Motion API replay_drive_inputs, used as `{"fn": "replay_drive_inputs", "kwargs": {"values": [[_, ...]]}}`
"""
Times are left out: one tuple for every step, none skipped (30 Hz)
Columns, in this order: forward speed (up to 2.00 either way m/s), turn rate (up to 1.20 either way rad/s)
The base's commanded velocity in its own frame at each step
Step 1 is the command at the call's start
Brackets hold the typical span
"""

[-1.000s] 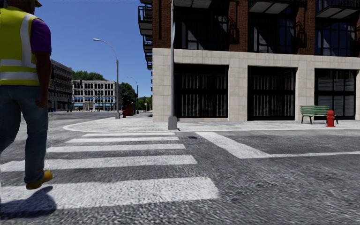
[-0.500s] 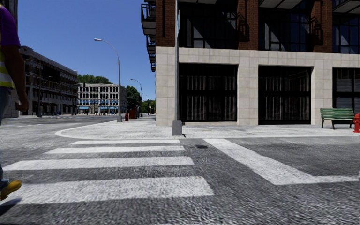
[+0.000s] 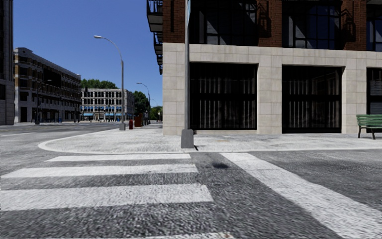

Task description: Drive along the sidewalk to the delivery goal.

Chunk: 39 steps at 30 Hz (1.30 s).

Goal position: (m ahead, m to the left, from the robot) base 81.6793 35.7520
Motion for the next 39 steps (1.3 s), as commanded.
{"fn": "replay_drive_inputs", "kwargs": {"values": [[1.79,0.88],[1.79,0.93],[1.79,0.90],[1.79,0.40],[1.80,0.21],[1.81,0.12],[1.81,0.12],[1.84,0.07],[1.86,0.04],[1.87,0.04],[1.87,0.03],[1.88,0.03],[1.88,0.03],[1.88,0.03],[1.88,0.03],[1.88,0.04],[1.88,0.51],[1.88,0.97],[1.88,0.97],[1.88,1.20],[1.89,1.20],[1.89,1.20],[1.89,1.20],[1.89,1.20],[1.89,1.17],[1.89,1.17],[1.89,0.67],[1.89,0.40],[1.89,0.23],[1.89,0.07],[1.89,0.00],[1.89,0.00],[1.89,0.00],[1.89,0.00],[1.89,0.00],[1.89,0.00],[1.89,0.00],[1.89,0.00],[1.89,0.00]]}}
